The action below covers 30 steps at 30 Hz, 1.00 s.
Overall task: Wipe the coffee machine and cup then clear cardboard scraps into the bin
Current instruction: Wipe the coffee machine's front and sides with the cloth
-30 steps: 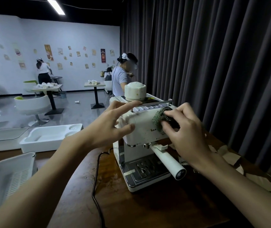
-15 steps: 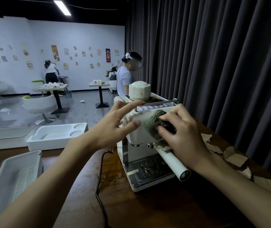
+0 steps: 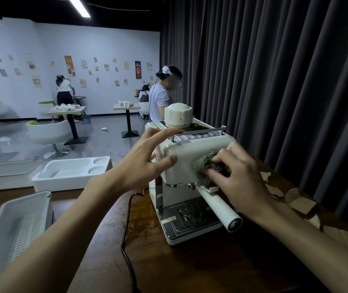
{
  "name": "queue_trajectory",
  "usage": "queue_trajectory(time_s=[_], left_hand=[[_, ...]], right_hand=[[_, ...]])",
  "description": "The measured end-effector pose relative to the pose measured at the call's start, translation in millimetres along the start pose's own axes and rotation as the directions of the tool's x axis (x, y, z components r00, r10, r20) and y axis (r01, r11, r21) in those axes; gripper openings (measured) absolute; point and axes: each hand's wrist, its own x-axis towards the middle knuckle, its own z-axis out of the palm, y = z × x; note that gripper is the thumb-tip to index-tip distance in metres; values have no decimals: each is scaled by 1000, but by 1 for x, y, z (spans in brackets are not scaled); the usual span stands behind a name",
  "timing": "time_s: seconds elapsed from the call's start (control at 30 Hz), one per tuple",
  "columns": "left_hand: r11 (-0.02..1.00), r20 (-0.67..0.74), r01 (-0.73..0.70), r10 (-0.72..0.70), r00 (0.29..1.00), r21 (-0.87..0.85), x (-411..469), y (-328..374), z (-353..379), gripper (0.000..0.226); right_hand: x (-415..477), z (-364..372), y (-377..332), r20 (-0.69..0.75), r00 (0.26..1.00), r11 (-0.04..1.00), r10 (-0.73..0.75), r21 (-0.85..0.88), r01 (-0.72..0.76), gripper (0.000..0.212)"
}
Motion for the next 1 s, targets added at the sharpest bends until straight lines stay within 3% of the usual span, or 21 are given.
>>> queue_trajectory(time_s=[0.27, 0.5, 0.67, 0.8, 1.0], left_hand=[[1000, -5, 10, -10, 1000, 1, -1, -1, 1, 59], [1000, -19, -5, 5, 1000, -11, -1, -3, 0, 58], [999, -9, -19, 19, 1000, -29, -1, -3, 2, 60], [999, -3, -17, 17, 1000, -37, -2, -4, 2, 65], [999, 0, -24, 24, 1000, -33, -3, -5, 2, 68]], right_hand=[[1, 21, -24, 161, 981, 993, -112, 66, 103, 35], [-5, 6, 0, 134, 991, 998, 3, 65, -12, 30], [-14, -13, 23, 13, 989, 989, 146, 22, -146, 21], [-22, -17, 34, -66, 977, 979, 204, -12, -205, 25], [-16, -8, 21, -43, 997, 997, 58, -51, -60, 28]])
